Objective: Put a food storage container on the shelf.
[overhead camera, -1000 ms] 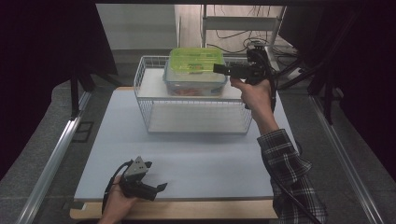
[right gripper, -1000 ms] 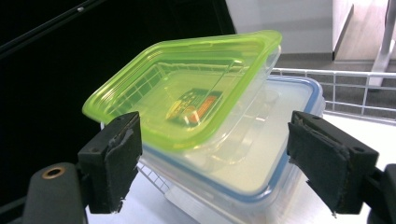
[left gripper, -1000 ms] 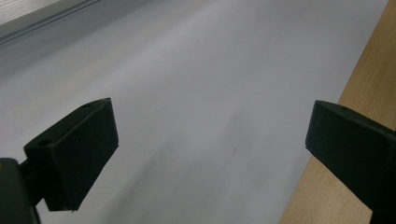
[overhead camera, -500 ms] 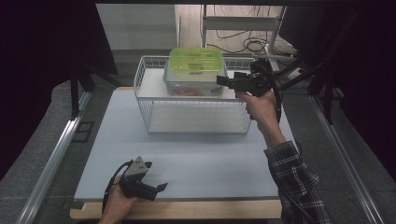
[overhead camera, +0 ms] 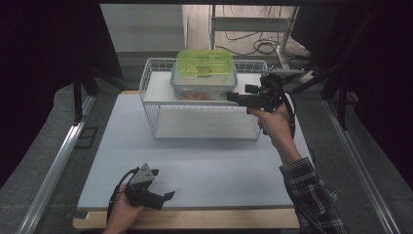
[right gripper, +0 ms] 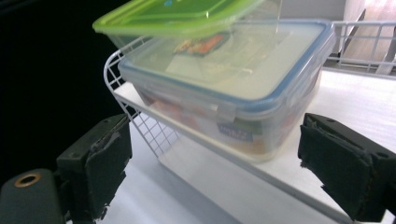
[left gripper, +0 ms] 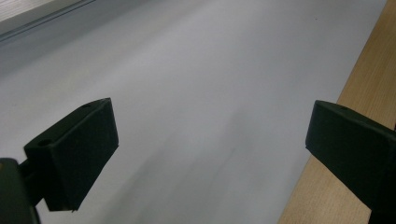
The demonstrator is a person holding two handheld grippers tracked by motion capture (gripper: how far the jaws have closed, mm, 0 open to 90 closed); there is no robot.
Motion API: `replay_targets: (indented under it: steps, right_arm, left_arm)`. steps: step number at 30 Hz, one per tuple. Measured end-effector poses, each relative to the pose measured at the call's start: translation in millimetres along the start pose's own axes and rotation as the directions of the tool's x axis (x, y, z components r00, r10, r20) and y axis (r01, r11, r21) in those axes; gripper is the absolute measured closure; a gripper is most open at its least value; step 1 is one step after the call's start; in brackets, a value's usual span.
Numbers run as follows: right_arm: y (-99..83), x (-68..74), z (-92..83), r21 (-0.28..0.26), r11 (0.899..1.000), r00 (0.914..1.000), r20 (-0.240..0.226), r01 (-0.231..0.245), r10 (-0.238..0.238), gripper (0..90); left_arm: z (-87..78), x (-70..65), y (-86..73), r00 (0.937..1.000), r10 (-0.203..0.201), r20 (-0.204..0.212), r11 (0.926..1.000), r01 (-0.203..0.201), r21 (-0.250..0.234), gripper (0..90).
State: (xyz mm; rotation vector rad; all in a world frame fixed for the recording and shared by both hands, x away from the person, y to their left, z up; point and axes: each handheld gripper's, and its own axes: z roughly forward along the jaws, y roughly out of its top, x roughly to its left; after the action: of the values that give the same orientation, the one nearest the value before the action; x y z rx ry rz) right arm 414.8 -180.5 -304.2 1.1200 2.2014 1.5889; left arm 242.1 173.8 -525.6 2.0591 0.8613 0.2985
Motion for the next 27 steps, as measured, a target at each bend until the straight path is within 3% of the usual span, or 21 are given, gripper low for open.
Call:
replay_targets:
  steps: [19,27]
  right_arm:
    - [-29.7,9.2,3.3,0.049,0.996,0.9973,-0.014,0.072,-0.071,7.4]
    - [-42.2,8.7,3.2,0.058,0.995,0.9967,-0.015,0.08,-0.079,6.7]
  left_arm:
    - [-1.2,1.6,0.0,0.9997,-0.019,0.015,0.9996,0.019,-0.021,2.2]
    - [-0.5,1.2,-0.1,0.9997,-0.018,0.015,0.9996,0.019,-0.02,2.1]
